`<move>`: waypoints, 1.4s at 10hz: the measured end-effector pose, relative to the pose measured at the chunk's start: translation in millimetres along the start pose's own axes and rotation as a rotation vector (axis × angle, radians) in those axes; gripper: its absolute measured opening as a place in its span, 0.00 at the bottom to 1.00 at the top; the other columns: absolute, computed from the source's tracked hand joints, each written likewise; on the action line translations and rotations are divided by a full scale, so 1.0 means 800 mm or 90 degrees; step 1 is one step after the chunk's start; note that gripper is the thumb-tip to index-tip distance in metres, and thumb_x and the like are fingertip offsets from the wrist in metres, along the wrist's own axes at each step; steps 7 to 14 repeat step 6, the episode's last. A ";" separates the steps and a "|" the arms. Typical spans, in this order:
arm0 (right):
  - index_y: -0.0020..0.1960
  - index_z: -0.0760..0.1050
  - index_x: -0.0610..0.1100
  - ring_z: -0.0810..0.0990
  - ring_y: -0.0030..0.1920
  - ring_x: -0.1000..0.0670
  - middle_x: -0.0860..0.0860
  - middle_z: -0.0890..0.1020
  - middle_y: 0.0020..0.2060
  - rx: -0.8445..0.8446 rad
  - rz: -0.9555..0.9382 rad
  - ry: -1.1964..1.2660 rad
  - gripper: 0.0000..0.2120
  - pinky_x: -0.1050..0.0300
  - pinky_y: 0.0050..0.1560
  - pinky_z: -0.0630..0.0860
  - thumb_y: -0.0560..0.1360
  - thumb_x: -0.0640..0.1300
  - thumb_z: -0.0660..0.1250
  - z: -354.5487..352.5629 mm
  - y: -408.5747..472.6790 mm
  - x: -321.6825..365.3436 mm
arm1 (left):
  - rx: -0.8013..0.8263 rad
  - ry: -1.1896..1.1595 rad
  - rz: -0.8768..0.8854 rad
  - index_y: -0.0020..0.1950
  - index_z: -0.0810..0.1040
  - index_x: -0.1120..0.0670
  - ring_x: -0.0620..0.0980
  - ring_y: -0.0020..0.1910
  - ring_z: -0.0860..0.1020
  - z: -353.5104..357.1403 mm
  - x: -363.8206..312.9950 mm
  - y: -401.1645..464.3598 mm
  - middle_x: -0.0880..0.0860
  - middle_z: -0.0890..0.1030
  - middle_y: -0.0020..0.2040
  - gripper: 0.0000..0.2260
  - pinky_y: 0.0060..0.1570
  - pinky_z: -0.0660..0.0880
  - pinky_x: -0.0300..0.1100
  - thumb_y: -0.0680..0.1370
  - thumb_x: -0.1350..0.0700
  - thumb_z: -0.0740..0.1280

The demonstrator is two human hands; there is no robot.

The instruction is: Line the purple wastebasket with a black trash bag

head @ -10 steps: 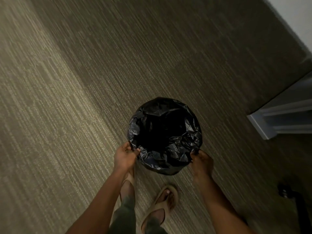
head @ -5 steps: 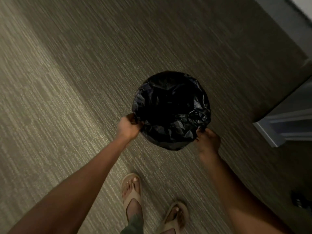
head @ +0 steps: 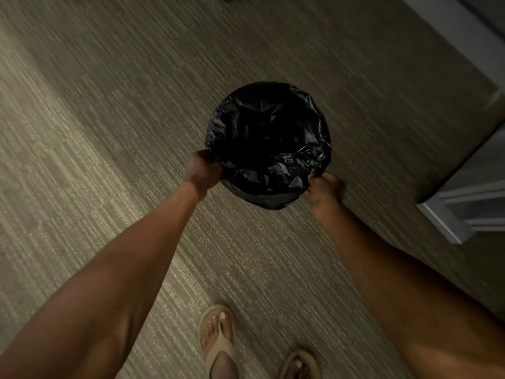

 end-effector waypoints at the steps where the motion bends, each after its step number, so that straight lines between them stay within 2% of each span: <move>1: 0.47 0.84 0.43 0.86 0.52 0.35 0.37 0.87 0.49 -0.005 -0.004 -0.028 0.04 0.32 0.54 0.81 0.75 0.41 0.70 0.006 0.005 0.010 | 0.013 0.002 0.015 0.64 0.82 0.64 0.65 0.56 0.84 -0.003 -0.009 0.011 0.67 0.85 0.59 0.16 0.57 0.81 0.63 0.77 0.61 0.71; 2: 0.42 0.83 0.42 0.86 0.50 0.35 0.38 0.87 0.47 -0.006 -0.013 -0.054 0.05 0.31 0.52 0.82 0.74 0.43 0.70 0.013 0.014 0.019 | 0.015 -0.008 0.014 0.64 0.82 0.64 0.65 0.60 0.84 -0.004 -0.015 0.019 0.66 0.85 0.60 0.21 0.60 0.80 0.63 0.74 0.57 0.72; 3: 0.38 0.80 0.45 0.86 0.51 0.36 0.38 0.87 0.47 0.004 -0.010 -0.052 0.07 0.30 0.53 0.81 0.74 0.39 0.70 0.023 0.020 0.022 | -0.023 0.077 0.015 0.63 0.83 0.61 0.63 0.59 0.84 -0.008 -0.017 0.026 0.63 0.86 0.59 0.17 0.58 0.82 0.59 0.76 0.57 0.73; 4: 0.46 0.83 0.43 0.86 0.52 0.37 0.39 0.87 0.50 0.028 -0.015 -0.050 0.04 0.33 0.56 0.82 0.76 0.40 0.69 0.034 0.031 0.025 | -0.032 0.085 0.001 0.65 0.83 0.59 0.62 0.58 0.84 -0.004 -0.016 0.037 0.62 0.86 0.59 0.17 0.57 0.82 0.58 0.78 0.55 0.73; 5: 0.56 0.84 0.42 0.85 0.52 0.42 0.40 0.87 0.54 0.045 -0.025 -0.099 0.10 0.45 0.58 0.82 0.78 0.42 0.69 0.036 0.030 0.035 | -0.034 0.103 0.011 0.65 0.83 0.58 0.63 0.58 0.84 -0.003 -0.020 0.037 0.63 0.86 0.59 0.16 0.56 0.82 0.57 0.78 0.55 0.72; 6: 0.56 0.84 0.45 0.81 0.47 0.46 0.47 0.86 0.47 0.055 -0.063 -0.135 0.11 0.53 0.46 0.75 0.80 0.49 0.68 0.027 0.016 0.047 | -0.018 0.086 -0.020 0.68 0.81 0.58 0.65 0.67 0.79 -0.002 -0.017 0.031 0.63 0.81 0.66 0.21 0.63 0.79 0.56 0.78 0.50 0.72; 14: 0.56 0.84 0.45 0.81 0.47 0.46 0.47 0.86 0.47 0.055 -0.063 -0.135 0.11 0.53 0.46 0.75 0.80 0.49 0.68 0.027 0.016 0.047 | -0.018 0.086 -0.020 0.68 0.81 0.58 0.65 0.67 0.79 -0.002 -0.017 0.031 0.63 0.81 0.66 0.21 0.63 0.79 0.56 0.78 0.50 0.72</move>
Point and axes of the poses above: each hand's wrist, its own y-axis towards the middle knuckle, its own z-axis out of the palm, x = y × z, the point moved 8 cm from there along y, towards the middle knuckle
